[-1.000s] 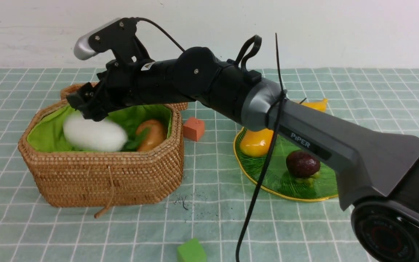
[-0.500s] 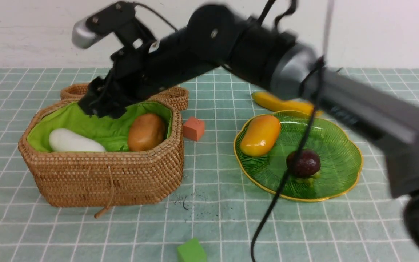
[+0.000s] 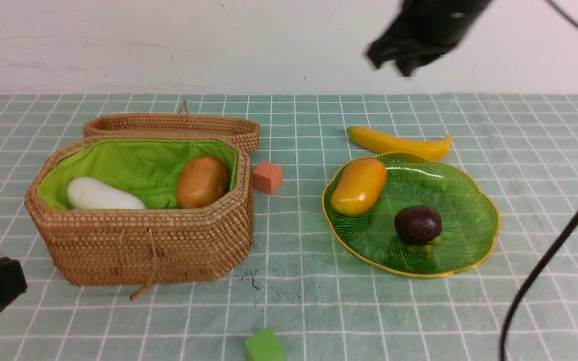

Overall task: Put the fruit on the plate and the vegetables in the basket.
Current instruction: Use the right arm to grab a banana and put it into the right plate

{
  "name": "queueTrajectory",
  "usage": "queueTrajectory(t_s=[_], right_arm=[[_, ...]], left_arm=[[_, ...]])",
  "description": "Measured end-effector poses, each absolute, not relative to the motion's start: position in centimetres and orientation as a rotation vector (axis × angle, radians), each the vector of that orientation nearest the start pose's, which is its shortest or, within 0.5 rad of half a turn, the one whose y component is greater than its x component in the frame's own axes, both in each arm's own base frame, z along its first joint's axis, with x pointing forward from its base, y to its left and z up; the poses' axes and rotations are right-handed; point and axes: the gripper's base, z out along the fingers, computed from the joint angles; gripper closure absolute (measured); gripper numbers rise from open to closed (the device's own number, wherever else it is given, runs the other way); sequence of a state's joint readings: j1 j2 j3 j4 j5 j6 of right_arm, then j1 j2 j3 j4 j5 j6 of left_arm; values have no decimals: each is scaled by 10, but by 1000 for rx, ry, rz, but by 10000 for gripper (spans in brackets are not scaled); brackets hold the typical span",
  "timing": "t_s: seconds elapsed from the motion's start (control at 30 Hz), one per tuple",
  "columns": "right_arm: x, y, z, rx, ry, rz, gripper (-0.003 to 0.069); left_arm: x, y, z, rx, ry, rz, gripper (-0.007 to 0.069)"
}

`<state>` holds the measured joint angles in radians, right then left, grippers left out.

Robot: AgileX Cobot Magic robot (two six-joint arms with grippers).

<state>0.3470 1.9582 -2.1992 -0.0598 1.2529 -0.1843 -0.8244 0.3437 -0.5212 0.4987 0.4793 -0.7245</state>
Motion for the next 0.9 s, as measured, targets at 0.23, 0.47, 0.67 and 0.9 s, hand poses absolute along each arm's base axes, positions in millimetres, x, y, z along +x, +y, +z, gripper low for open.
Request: queueTrajectory(t_s=[0.23,0.47,0.67,0.9], right_arm=[[463,72,332,-677,2489,139,507],[518,71,247,-875,2275,271,151],[543,71,214,-848,2187,214,106],[562,75,201,-813,2131,239,110]], left_arm=[[61,-42,331,363,1688,-652,621],[60,-43,331,356,1693,-667,621],[60,-43,331,353,1695,-674,621],[61,-42,329,350,1716,-663,621]])
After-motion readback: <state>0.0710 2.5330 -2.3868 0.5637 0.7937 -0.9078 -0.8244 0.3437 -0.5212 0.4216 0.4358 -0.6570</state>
